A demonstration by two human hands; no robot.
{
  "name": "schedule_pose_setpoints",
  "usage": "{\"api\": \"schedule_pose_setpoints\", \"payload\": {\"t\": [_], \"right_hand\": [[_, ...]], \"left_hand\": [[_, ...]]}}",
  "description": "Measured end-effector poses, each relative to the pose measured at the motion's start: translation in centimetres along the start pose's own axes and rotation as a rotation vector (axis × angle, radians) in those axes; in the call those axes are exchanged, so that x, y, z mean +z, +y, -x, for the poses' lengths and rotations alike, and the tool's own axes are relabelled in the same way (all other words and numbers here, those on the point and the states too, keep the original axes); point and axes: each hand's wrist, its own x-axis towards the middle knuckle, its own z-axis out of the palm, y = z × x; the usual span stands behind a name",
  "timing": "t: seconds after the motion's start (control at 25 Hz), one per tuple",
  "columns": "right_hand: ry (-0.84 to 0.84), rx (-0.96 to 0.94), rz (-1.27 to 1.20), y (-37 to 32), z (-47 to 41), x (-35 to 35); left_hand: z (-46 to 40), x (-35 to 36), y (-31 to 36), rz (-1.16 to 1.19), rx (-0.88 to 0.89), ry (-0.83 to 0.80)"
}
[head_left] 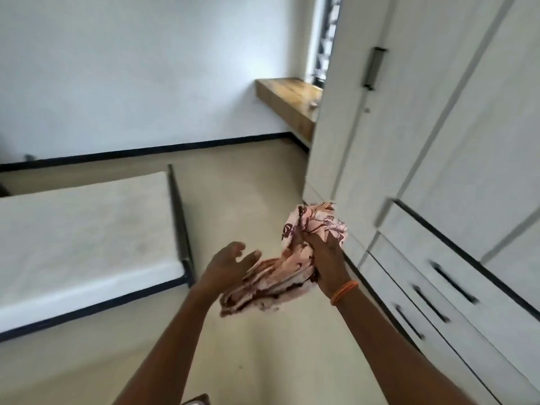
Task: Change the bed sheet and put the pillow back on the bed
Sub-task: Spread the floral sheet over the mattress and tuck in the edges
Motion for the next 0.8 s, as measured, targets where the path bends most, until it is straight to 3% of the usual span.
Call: {"api": "schedule_pose_setpoints", "payload": {"t": [0.12,0.28,0.52,0.68,0.8], "right_hand": [[-0.277,-0.062,0.204,2.3,-2.8,9.6],[-0.587,-0.077,0.328,6.0,-5.1,19.3],[-1.030,0.182,0.212,10.0,-10.3,32.0],[-1.243,0.051,0.299,11.1,-13.6,39.2],[-1.363,-0.032,0.566,12.3,-14.7,45.1]], "left_hand": [[-0.1,-4.8,0.6,0.362,0.122,0.214],[-2.4,-10.2,-2.9,0.422,-0.032,0.683],[-4.2,-19.8,-9.3,0.483,-0.195,1.036],[-3.2,-25.3,-13.1,0.477,-0.315,1.410],[-1.2,-28.3,-14.8,0.539,-0.448,1.661]]}}
